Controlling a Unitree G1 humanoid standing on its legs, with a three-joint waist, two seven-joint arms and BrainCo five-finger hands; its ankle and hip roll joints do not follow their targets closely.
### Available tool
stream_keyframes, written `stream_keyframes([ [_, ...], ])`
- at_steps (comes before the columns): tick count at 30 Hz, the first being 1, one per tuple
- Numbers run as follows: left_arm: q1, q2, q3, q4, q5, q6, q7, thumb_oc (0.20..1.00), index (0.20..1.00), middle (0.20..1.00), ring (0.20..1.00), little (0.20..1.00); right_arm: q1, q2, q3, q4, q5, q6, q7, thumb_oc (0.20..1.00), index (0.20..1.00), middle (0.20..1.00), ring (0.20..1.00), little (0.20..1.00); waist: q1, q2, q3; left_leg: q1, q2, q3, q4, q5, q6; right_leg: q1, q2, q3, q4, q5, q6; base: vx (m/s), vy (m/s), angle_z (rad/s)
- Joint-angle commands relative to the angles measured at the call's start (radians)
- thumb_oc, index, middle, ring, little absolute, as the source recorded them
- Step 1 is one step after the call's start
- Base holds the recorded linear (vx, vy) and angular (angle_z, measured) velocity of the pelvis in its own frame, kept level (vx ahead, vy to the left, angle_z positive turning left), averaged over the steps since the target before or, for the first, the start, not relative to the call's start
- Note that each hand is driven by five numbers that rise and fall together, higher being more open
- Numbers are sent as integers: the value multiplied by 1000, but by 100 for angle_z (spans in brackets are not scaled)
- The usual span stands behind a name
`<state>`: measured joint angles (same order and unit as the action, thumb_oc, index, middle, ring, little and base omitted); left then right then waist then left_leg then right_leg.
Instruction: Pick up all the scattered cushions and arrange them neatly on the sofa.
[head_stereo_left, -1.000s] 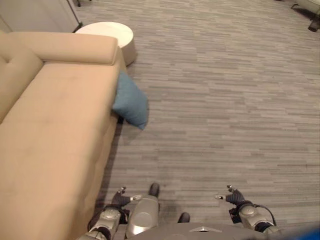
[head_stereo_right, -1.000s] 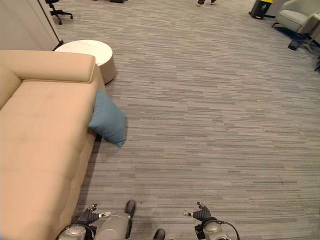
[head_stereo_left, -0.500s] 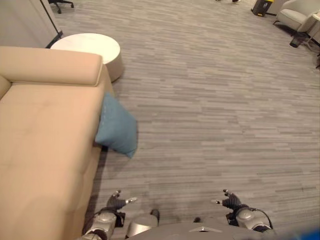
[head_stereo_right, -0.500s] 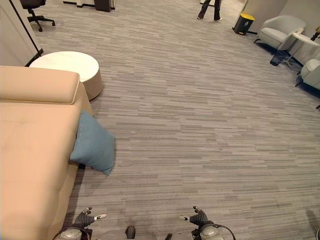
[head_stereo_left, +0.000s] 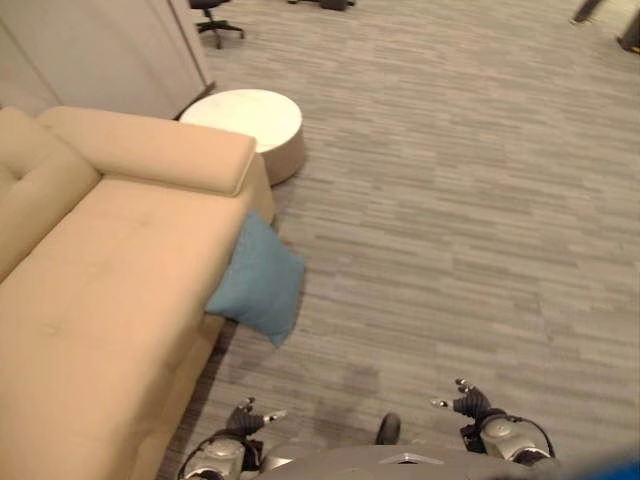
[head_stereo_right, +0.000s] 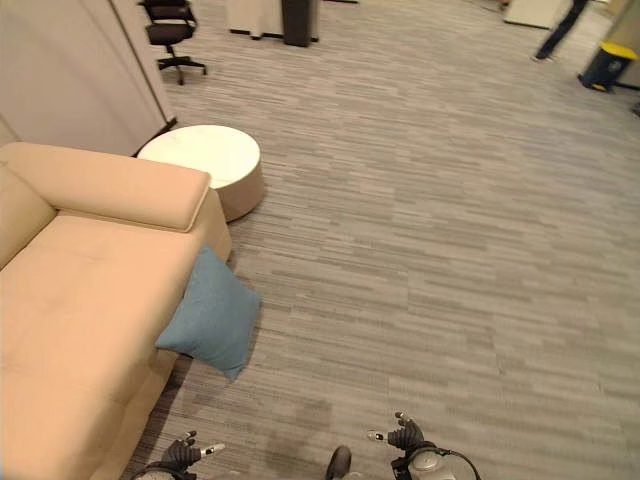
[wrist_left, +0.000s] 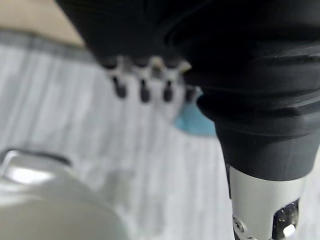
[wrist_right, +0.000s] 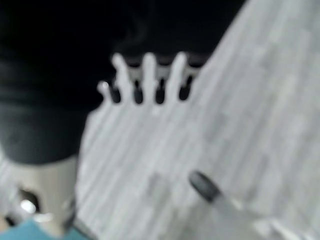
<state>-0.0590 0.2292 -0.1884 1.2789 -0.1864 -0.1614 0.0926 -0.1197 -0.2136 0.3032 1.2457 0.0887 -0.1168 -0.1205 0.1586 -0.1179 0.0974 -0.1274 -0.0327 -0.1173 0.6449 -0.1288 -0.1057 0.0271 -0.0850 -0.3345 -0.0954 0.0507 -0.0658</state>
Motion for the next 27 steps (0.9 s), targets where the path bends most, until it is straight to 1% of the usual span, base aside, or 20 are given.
stream_keyframes([
  [1,-67,0,-27,-25,-13,-9,7,1000,1000,1000,1000,1000,-16,-29,-8,-10,36,-20,-11,1000,1000,1000,1000,1000,-8,-3,67,-23,5,85,-327,65,50,42,-17,-54,35,-40,174,253,-61,48],
  [2,-62,-2,-29,-23,-5,-8,5,1000,1000,1000,1000,1000,-13,-29,-10,-10,36,-21,-10,1000,1000,1000,1000,1000,-7,-2,64,-38,1,105,-361,64,54,50,-13,-65,28,-47,177,264,-36,70],
  [3,-54,-3,-28,-22,3,-7,3,1000,1000,1000,1000,1000,-10,-27,-7,-12,31,-22,-10,1000,1000,1000,1000,1000,-5,0,58,-55,1,132,-410,86,55,59,-5,-78,25,-57,179,417,2,78],
  [4,-36,-9,-20,-20,20,-5,-2,1000,1000,1000,1000,1000,-4,-21,-2,-15,24,-24,-7,1000,1000,1000,1000,1000,0,21,47,-94,23,202,-532,187,49,92,32,-88,10,-81,182,424,23,74],
  [6,-26,-9,-8,-14,26,-2,-8,1000,1000,1000,1000,1000,-3,-19,1,-13,17,-24,-5,1000,1000,1000,1000,1000,11,28,44,-107,18,227,-591,230,42,110,46,-89,8,-94,185,359,40,53],
  [7,-22,-8,1,-6,25,-1,-7,1000,1000,1000,1000,1000,-7,-15,7,-15,11,-24,-4,1000,1000,1000,1000,1000,21,21,47,-109,15,223,-577,236,40,124,48,-89,9,-101,185,307,52,6],
  [9,-2,3,22,6,16,0,-8,1000,1000,1000,1000,1000,-9,4,17,-18,-8,-25,1,1000,1000,1000,1000,1000,40,0,30,-78,-3,183,-566,200,66,130,35,-92,62,-123,191,428,111,-36],
  [11,-4,11,31,9,10,2,-12,1000,1000,1000,1000,1000,-13,12,20,-19,-21,-23,7,1000,1000,1000,1000,1000,57,-14,23,-64,-17,172,-545,164,83,124,12,-92,140,-129,207,410,181,-4],
  [12,-10,19,31,2,3,3,-14,1000,1000,1000,1000,1000,-22,16,15,-22,-22,-22,7,1000,1000,1000,1000,1000,65,-18,28,-29,-33,157,-529,123,109,90,-35,-94,278,-86,236,388,242,33],
  [13,-10,23,29,-3,-1,1,-13,1000,1000,1000,1000,1000,-25,19,16,-28,-24,-23,7,1000,1000,1000,1000,1000,65,-17,31,-13,-43,142,-519,109,123,71,-56,-89,354,-48,255,382,231,29],
  [15,-18,29,24,-14,-5,0,-11,1000,1000,1000,1000,1000,-31,18,17,-38,-21,-24,9,1000,1000,1000,1000,1000,56,-5,41,27,-47,102,-520,93,139,21,-62,-57,462,-8,260,329,126,34],
  [16,-32,33,17,-16,-11,-2,-5,1000,1000,1000,1000,1000,-38,20,26,-48,-19,-24,10,1000,1000,1000,1000,1000,44,5,45,71,-47,57,-538,80,140,-37,-48,-19,454,-26,237,373,54,86],
  [18,-41,37,7,-21,-12,-8,-4,1000,1000,1000,1000,1000,-41,16,38,-61,-19,-27,13,1000,1000,1000,1000,1000,38,6,46,101,-43,14,-552,68,128,-62,-73,-28,321,-29,221,443,-86,97],
  [19,-43,35,0,-19,-9,-11,-1,1000,1000,1000,1000,1000,-42,15,42,-70,-9,-29,14,1000,1000,1000,1000,1000,16,8,50,130,-45,-32,-564,56,120,-98,-51,73,196,-13,220,476,-158,62],
  [21,-52,31,-10,-17,-12,-17,2,1000,1000,1000,1000,1000,-43,10,42,-71,0,-28,15,1000,1000,1000,1000,1000,-16,17,44,145,-44,-103,-567,44,116,-147,-46,209,119,19,230,365,-110,101],
  [22,-54,29,-13,-17,-15,-20,6,1000,1000,1000,1000,1000,-42,11,41,-69,3,-27,15,1000,1000,1000,1000,1000,-24,15,41,148,-46,-121,-567,40,111,-156,-46,225,125,29,237,228,-84,176],
  [23,-54,28,-13,-15,-18,-22,6,1000,1000,1000,1000,1000,-40,8,42,-67,6,-26,16,1000,1000,1000,1000,1000,-26,8,40,147,-51,-145,-555,34,107,-128,-40,230,111,23,237,148,-93,203],
  [24,-50,23,-10,-15,-24,-26,7,1000,1000,1000,1000,1000,-34,9,43,-62,2,-25,17,1000,1000,1000,1000,1000,-23,4,34,142,-53,-153,-547,30,102,-111,-45,203,91,29,237,202,-163,178],
  [26,-41,10,-23,-12,-27,-19,0,1000,1000,1000,1000,1000,-14,0,48,-54,-7,-27,14,1000,1000,1000,1000,1000,-10,0,25,120,-46,-197,-527,48,80,-85,-31,163,84,13,221,181,-202,136],
  [27,-41,3,-32,-9,-17,-15,-5,1000,1000,1000,1000,1000,-1,-9,43,-56,-2,-30,11,1000,1000,1000,1000,1000,-13,-2,31,99,-33,-195,-509,48,63,-59,-26,109,76,-3,211,63,-199,153],
])
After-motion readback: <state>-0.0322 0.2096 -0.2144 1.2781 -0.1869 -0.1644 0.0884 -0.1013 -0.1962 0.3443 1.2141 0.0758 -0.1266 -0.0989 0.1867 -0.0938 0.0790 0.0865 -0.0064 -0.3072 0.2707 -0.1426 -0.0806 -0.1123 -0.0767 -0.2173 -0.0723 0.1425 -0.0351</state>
